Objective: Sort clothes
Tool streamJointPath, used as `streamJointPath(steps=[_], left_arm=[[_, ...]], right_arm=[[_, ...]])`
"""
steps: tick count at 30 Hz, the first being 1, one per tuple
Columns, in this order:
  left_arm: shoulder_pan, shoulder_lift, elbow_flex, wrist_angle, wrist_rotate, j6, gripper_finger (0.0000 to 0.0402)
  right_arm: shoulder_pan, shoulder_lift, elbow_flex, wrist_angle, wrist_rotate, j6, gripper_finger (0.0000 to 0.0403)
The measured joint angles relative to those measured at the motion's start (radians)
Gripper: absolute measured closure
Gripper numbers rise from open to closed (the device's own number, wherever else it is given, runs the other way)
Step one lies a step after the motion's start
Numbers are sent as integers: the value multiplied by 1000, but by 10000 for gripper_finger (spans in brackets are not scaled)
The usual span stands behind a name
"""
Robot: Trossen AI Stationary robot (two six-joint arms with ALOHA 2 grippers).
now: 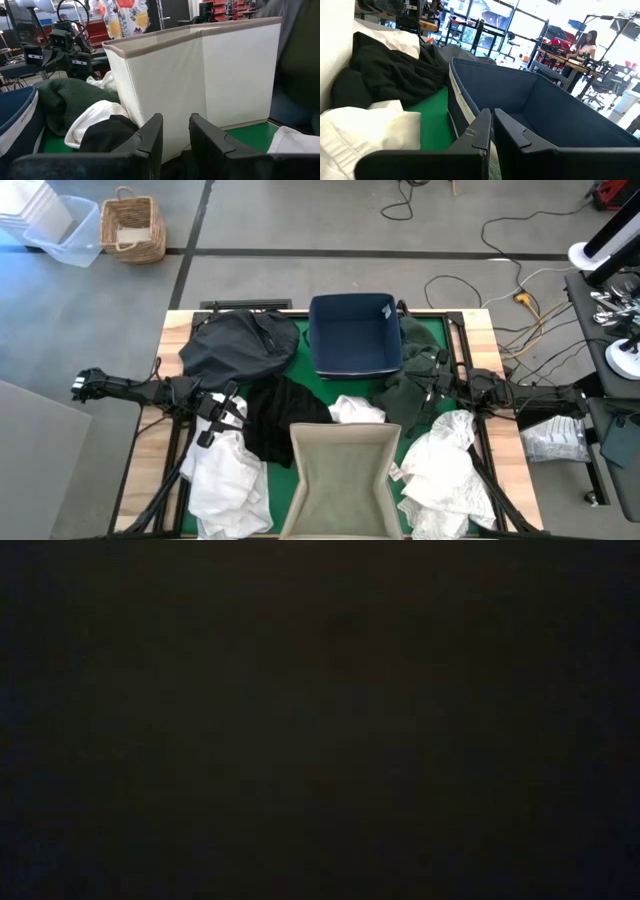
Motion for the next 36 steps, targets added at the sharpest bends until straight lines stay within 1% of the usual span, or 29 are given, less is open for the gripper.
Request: streamJointPath(steps=[10, 12, 14, 16, 19, 21, 26, 29, 32, 36], left_arm=[[0, 0, 0, 0, 0, 0, 325], [0, 0, 0, 3, -10, 23, 325], [0, 0, 0, 19, -52, 57, 325], [0, 0, 0, 35, -60, 46, 325], [0, -1, 0, 74, -61, -28, 325], [0, 3, 0, 144, -60, -95, 325], [0, 2, 1, 403, -62, -329, 325], [0, 2, 1, 504, -62, -398, 325], [0, 2, 1, 536, -61, -415, 325], [0, 3, 1, 539, -61, -410, 325]], right_arm=[[0, 0, 0, 0, 0, 0, 390], [0, 0, 0, 0, 0, -2, 390], [0, 0, -1, 16, 4, -77, 390], [0, 0, -4, 39, 5, -203, 390], [0, 0, -6, 68, 7, -340, 390], [0, -1, -6, 67, 7, -389, 390], [0, 0, -5, 76, 6, -400, 390], [0, 0, -3, 80, 6, -428, 390], [0, 0, -3, 74, 4, -381, 390], [0, 0, -3, 99, 3, -110, 390]])
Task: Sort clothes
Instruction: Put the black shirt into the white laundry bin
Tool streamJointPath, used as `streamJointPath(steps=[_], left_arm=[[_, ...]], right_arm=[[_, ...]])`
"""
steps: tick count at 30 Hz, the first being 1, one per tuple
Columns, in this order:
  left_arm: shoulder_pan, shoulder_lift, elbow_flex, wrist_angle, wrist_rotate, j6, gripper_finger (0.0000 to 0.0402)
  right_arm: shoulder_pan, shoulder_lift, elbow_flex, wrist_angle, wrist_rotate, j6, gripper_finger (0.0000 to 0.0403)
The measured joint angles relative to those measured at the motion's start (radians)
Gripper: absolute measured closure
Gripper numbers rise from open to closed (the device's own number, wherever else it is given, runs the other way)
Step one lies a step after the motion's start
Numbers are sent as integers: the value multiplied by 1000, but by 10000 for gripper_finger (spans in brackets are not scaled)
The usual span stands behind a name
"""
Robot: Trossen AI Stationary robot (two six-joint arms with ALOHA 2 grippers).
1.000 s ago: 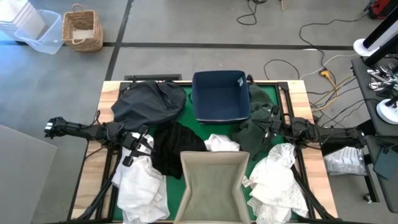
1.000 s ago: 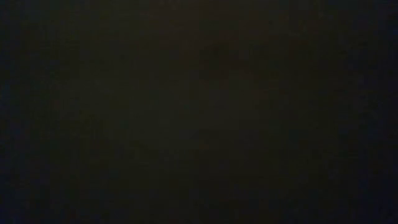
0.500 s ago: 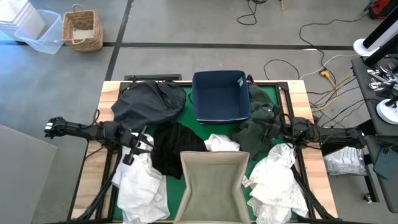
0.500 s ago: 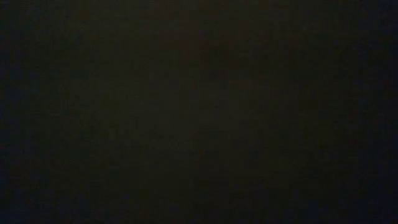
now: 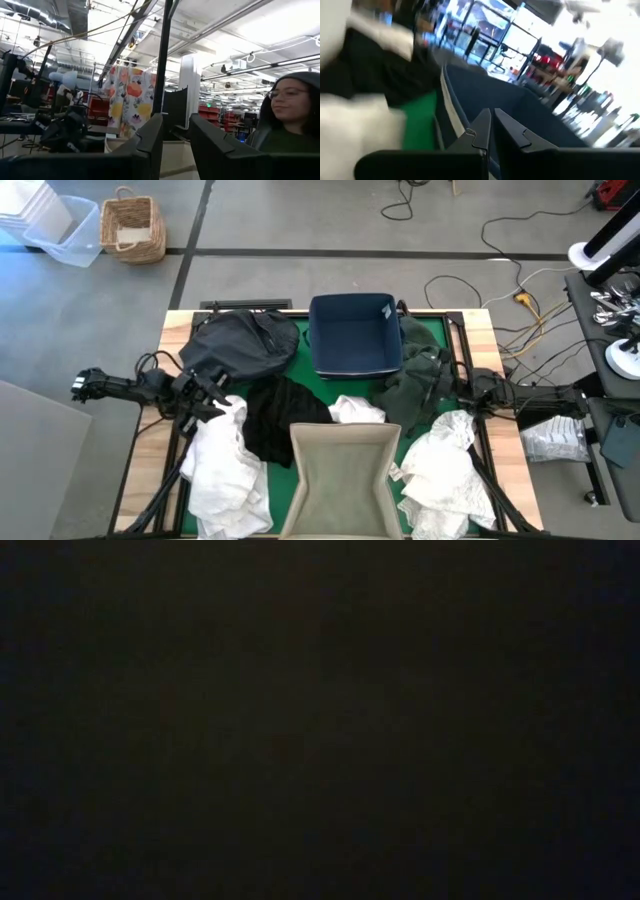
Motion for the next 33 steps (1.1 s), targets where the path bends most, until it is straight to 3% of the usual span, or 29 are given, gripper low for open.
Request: streamJointPath(steps=[4, 15, 18, 23, 26, 33], left_arm=[[0, 0, 0, 38, -1, 2, 325], [0, 0, 0, 137, -35, 90, 325], [-1, 0, 0, 143, -145, 125, 325], [-1, 0, 0, 147, -453, 229, 325], [0, 0, -1, 147, -610, 278, 325], [0, 0, -1, 146, -644, 328, 325]], right_arm=[[0, 0, 2, 119, -1, 126, 390], [0, 0, 2, 359, 2, -37, 390], [0, 0, 2, 404, 8, -36, 390], [0, 2, 34, 443, 162, 94, 390], [0, 14, 75, 439, 181, 119, 390], [0, 96, 231, 213, 178, 189, 390]])
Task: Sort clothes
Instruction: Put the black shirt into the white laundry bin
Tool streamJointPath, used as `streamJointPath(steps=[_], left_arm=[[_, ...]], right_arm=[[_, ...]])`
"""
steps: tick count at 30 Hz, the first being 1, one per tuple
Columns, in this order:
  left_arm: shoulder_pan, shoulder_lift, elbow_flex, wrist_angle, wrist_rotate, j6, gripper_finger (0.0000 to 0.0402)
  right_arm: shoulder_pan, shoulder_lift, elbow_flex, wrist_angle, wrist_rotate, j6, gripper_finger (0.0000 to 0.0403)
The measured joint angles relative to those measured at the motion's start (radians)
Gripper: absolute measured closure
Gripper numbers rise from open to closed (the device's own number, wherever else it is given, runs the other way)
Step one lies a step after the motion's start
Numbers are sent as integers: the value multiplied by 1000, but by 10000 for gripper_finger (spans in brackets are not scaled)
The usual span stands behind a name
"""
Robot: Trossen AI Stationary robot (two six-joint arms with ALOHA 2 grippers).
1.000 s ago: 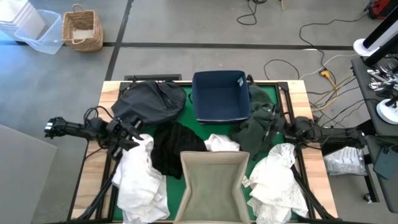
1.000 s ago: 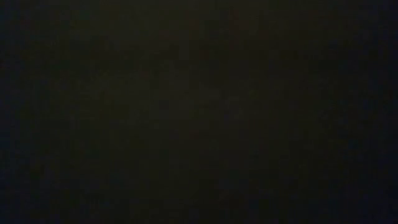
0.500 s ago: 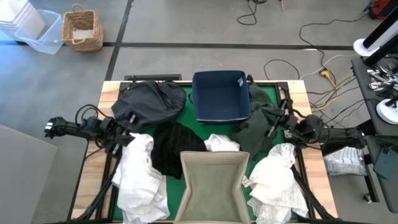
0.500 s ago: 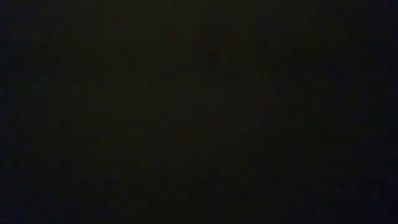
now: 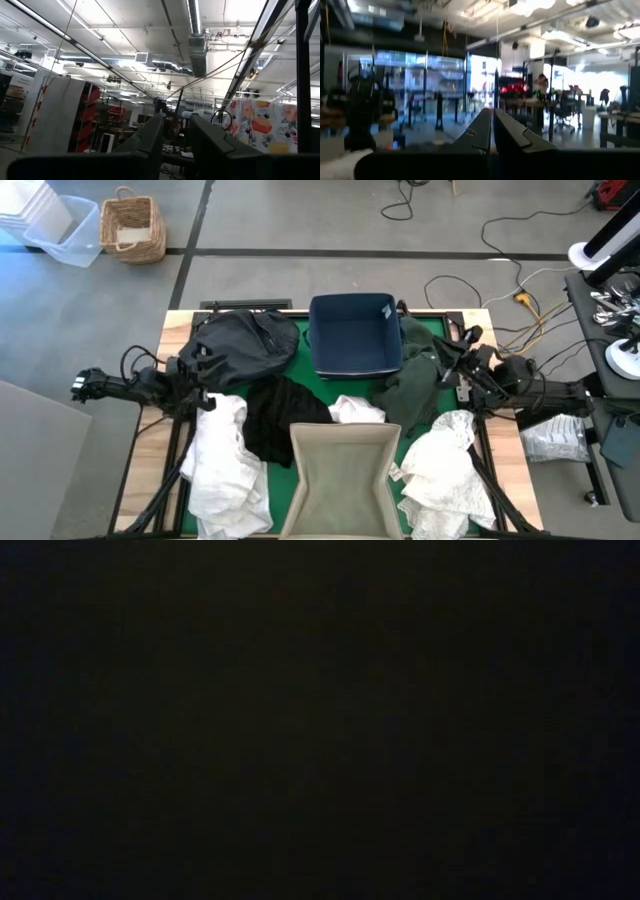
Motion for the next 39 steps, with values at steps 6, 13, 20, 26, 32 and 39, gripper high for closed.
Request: streamJointPath(steps=[6, 13, 20, 26, 32, 39], left_arm=[[0, 0, -1, -21, -32, -35, 325], [0, 0, -1, -45, -84, -64, 325], [0, 1, 20, -93, -83, -67, 325], [0, 8, 109, -305, -101, -65, 325], [0, 34, 169, -429, -112, -72, 325], [0, 60, 273, -684, -195, -88, 325]], right_arm=[[0, 122, 128, -185, 0, -1, 390], [0, 255, 237, -211, -1, 156, 390], [1, 401, 379, -239, -65, 173, 390], [1, 577, 564, -357, -107, 230, 390], [1, 746, 751, -509, -108, 295, 390], [6, 934, 1004, -743, -107, 371, 390]])
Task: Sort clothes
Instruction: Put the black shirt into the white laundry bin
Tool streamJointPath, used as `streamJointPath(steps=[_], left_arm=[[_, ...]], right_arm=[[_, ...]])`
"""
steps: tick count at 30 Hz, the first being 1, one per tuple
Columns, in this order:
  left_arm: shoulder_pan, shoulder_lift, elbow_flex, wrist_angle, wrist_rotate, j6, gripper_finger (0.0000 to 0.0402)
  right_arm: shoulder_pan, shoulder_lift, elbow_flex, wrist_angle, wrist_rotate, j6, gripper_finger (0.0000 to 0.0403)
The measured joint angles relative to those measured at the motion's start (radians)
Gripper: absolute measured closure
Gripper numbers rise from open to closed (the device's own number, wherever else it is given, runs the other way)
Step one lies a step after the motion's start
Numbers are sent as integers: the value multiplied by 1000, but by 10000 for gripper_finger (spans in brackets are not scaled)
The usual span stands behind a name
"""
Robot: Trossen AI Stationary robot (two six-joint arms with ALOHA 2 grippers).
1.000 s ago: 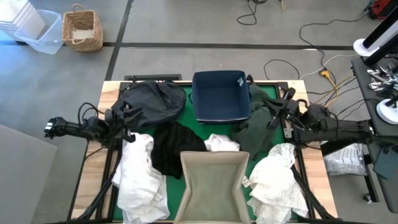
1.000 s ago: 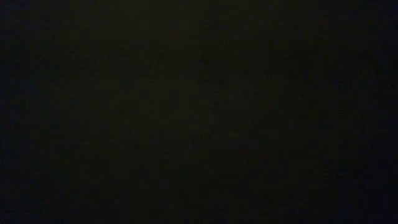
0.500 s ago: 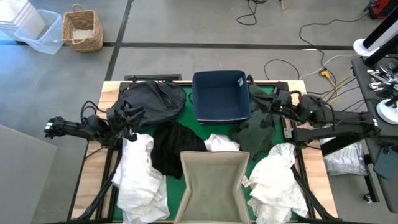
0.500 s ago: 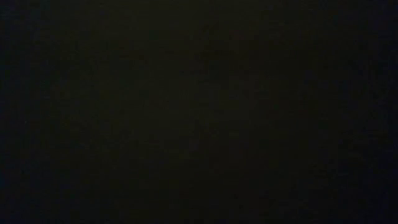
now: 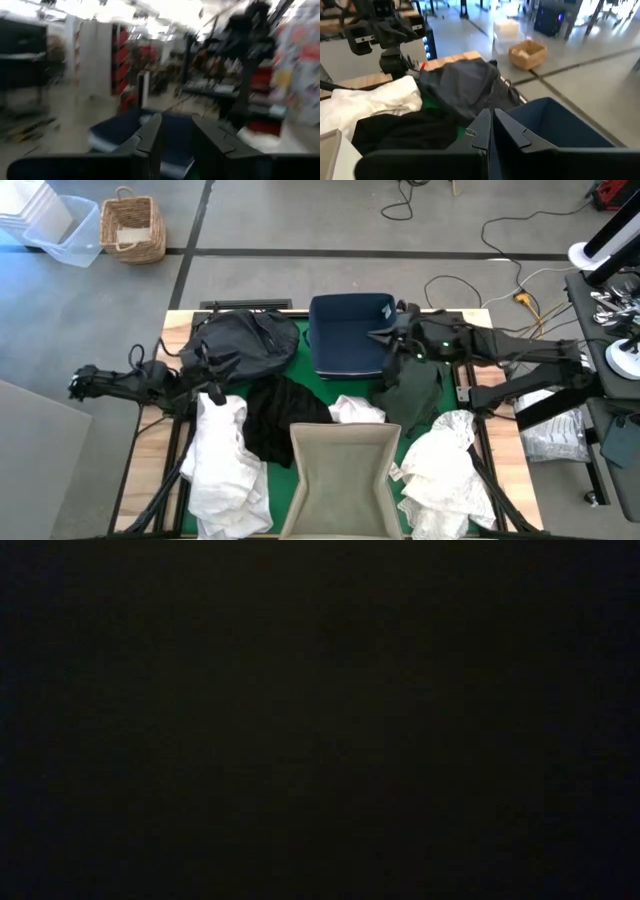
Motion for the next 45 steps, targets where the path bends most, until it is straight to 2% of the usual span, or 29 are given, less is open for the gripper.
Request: streamJointPath(steps=[4, 10, 13, 23, 28, 33, 38, 45], left_arm=[[0, 12, 68, -150, -48, -33, 325], [0, 29, 173, -447, -45, -104, 325], [0, 36, 199, -543, -45, -165, 325], [0, 36, 192, -516, -81, -62, 325], [0, 36, 196, -516, -80, -50, 325], [0, 36, 197, -523, -30, -27, 325], [0, 36, 208, -525, -9, -4, 325], [0, 36, 244, -517, -9, -15, 325]], right_arm=[[19, 89, 119, -69, 0, 14, 390], [64, 207, 259, -80, 0, 38, 390], [78, 266, 321, -79, 0, 57, 390], [86, 484, 551, -199, 0, 153, 390], [96, 611, 715, -291, -9, 163, 390], [102, 716, 848, -330, -56, 163, 390], [106, 795, 944, -356, -104, 156, 390], [106, 912, 1040, -360, -105, 125, 390]])
